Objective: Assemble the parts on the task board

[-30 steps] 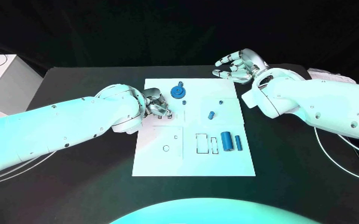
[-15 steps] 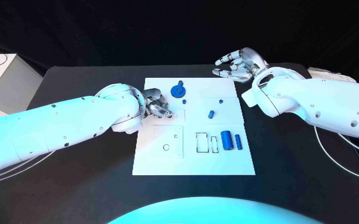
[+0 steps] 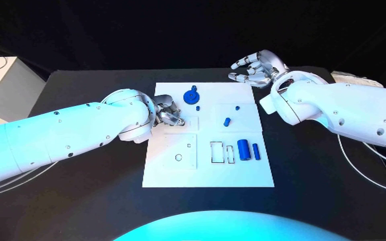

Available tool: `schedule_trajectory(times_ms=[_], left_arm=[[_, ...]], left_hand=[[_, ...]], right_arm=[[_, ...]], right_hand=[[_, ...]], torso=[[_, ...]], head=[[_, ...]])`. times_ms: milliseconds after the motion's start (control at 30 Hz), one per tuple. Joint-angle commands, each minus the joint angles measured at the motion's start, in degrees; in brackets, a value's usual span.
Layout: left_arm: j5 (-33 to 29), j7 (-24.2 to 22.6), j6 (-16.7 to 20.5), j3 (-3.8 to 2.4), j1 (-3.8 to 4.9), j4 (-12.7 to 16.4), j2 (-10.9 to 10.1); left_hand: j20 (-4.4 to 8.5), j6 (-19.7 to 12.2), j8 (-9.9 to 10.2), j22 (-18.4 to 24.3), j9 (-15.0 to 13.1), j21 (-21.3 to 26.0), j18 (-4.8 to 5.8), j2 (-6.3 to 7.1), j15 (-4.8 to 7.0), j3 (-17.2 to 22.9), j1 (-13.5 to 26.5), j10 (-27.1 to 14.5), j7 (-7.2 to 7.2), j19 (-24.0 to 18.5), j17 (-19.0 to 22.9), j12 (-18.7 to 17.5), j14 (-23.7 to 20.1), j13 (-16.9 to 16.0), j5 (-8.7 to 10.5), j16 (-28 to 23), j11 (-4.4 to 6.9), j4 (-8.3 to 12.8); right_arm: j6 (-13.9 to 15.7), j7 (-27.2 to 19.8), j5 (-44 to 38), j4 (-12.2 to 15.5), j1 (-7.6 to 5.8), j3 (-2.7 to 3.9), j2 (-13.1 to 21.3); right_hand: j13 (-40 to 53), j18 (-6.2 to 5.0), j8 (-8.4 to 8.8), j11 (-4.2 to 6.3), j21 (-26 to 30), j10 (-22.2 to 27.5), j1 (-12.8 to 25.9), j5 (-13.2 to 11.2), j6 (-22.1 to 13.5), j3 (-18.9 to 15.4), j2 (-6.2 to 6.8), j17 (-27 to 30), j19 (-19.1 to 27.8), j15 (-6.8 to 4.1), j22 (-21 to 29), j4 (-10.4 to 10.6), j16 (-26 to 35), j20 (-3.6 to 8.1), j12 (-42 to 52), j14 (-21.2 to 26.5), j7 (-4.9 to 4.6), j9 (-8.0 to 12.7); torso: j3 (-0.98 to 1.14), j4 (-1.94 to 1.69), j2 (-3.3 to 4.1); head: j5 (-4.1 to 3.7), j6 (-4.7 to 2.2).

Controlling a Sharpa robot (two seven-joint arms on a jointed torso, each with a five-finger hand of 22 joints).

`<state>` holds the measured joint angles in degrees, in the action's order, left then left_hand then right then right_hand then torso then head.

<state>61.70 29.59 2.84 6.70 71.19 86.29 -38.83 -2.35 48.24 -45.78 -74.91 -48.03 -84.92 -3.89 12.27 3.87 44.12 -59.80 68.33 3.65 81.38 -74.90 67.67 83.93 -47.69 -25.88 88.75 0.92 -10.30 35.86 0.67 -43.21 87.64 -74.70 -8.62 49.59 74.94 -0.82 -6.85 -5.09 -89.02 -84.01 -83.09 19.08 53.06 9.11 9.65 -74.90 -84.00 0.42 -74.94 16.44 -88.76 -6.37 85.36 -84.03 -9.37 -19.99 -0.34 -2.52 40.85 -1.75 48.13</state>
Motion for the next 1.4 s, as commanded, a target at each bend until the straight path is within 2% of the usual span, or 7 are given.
schedule_trajectory(times_ms=[33,467,600,867,1033,1400], left_arm=[[0.05,0.38,-1.59,0.05,-0.06,-0.12,0.06],[-0.46,1.13,-3.90,0.04,-0.05,-0.98,1.03],[-0.65,1.45,-5.19,0.04,-0.04,-1.20,1.35],[-0.82,1.81,-6.11,0.03,-0.02,-1.77,1.86],[-0.85,1.81,-5.65,0.02,-0.02,-2.06,2.15],[-0.89,1.50,-4.77,0.01,-0.01,-2.39,2.71]], left_hand=[[0.06,0.66,-0.17,-2.23,-0.05,-0.18,0.94,-0.46,0.30,12.98,0.04,0.21,-0.22,0.49,-13.17,0.18,5.48,-0.09,-0.28,0.25,-0.07,13.40],[0.10,0.74,-0.13,-2.30,-0.03,-0.21,0.96,-0.40,0.32,13.05,0.06,0.17,-0.23,0.54,-13.29,0.08,5.52,0.08,-0.34,0.32,-0.05,13.45],[0.10,0.81,-0.11,-2.38,-0.02,-0.25,0.98,-0.34,0.33,12.96,0.18,0.37,-0.23,0.59,-13.55,0.21,5.60,-0.16,-0.35,0.45,-0.05,13.40],[0.13,1.12,-0.08,-2.48,0.00,-0.28,1.00,-0.21,0.36,12.42,0.62,1.14,-0.35,0.66,-13.92,0.64,5.72,-0.90,-0.51,0.65,0.03,13.20],[0.21,1.60,-0.05,-2.83,0.00,-0.38,1.08,-0.86,0.50,11.66,1.32,2.19,-0.68,0.90,-14.19,1.12,5.80,-1.74,-0.37,0.78,0.27,12.45],[0.51,2.44,-0.03,-3.28,-0.02,-0.49,1.19,-1.76,0.86,10.46,2.45,3.68,-1.24,1.23,-13.79,1.80,5.68,-2.98,0.34,0.58,0.73,11.57]], right_arm=[[-0.78,-0.29,-0.65,0.01,0.03,0.00,-0.07],[-0.80,-0.32,-0.70,-0.02,0.04,0.00,-0.08],[-0.85,-0.29,-0.71,-0.04,0.04,0.00,-0.08],[-0.88,-0.29,-0.71,-0.05,0.04,0.00,-0.06],[-0.91,-0.30,-0.71,-0.03,0.04,0.00,-0.04],[-0.96,-0.33,-0.71,-0.04,0.04,0.00,-0.06]], right_hand=[[10.63,0.47,-0.33,0.43,0.22,-1.26,0.68,0.35,-0.19,0.21,-0.02,-11.27,-5.39,-0.13,-13.99,-0.06,0.25,0.26,-0.08,-5.03,-0.15,-0.05],[10.63,0.47,-0.33,0.43,0.22,-1.26,0.68,0.35,-0.19,0.21,-0.02,-11.27,-5.39,-0.13,-13.99,-0.06,0.25,0.26,-0.08,-5.03,-0.15,-0.05],[10.63,0.47,-0.33,0.43,0.22,-1.26,0.68,0.35,-0.19,0.21,-0.02,-11.27,-5.39,-0.13,-13.99,-0.06,0.25,0.26,-0.08,-5.03,-0.15,-0.05],[10.53,0.43,-0.46,0.43,0.36,-1.18,0.99,0.34,-0.27,0.61,0.08,-11.13,-5.33,-0.13,-13.88,-0.08,0.31,0.27,-0.15,-5.00,-0.14,-0.05],[10.53,0.43,-0.46,0.43,0.36,-1.18,0.99,0.34,-0.27,0.61,0.08,-11.13,-5.33,-0.13,-13.88,-0.08,0.31,0.27,-0.15,-5.00,-0.14,-0.05],[10.53,0.43,-0.46,0.43,0.36,-1.18,0.99,0.34,-0.27,0.61,0.08,-11.13,-5.33,-0.13,-13.88,-0.08,0.31,0.27,-0.15,-5.00,-0.14,-0.05]], torso=[[-0.03,-0.02,-0.07],[0.04,0.03,-0.10],[0.07,0.06,-0.07],[0.08,0.01,-0.15],[0.01,-0.03,-0.09],[0.02,0.00,-0.12]], head=[[0.17,0.27],[0.02,0.00],[-0.14,0.41],[-0.27,0.51],[-0.32,0.46],[-0.29,0.29]])
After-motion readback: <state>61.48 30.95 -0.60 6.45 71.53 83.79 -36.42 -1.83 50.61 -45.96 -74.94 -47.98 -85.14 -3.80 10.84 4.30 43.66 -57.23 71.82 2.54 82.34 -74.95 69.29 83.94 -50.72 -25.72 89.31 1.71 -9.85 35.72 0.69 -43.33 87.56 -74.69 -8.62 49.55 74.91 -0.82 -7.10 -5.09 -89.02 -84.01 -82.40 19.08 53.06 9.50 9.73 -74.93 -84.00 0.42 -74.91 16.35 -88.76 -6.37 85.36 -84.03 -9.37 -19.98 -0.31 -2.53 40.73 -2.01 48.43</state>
